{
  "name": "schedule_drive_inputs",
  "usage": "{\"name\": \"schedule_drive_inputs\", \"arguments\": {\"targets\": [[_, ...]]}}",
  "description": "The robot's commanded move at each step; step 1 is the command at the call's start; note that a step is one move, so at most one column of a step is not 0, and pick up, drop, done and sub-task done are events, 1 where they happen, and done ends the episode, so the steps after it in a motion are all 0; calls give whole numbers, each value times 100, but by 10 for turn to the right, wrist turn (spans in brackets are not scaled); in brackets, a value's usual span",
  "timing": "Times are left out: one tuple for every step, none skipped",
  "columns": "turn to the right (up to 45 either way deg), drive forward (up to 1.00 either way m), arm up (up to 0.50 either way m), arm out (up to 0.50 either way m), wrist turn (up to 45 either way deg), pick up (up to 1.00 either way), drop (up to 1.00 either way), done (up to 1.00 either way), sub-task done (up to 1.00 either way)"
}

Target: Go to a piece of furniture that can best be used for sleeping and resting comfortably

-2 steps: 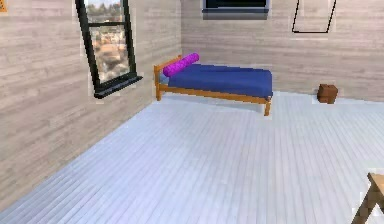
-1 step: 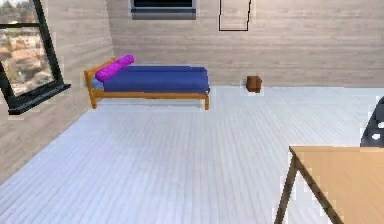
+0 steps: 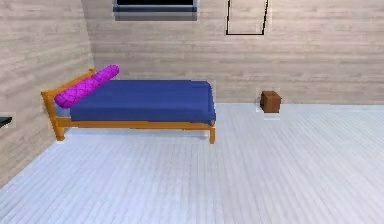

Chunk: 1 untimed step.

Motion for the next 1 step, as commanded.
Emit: {"name": "schedule_drive_inputs", "arguments": {"targets": [[60,0,0,0,0,0,0,0,0]]}}
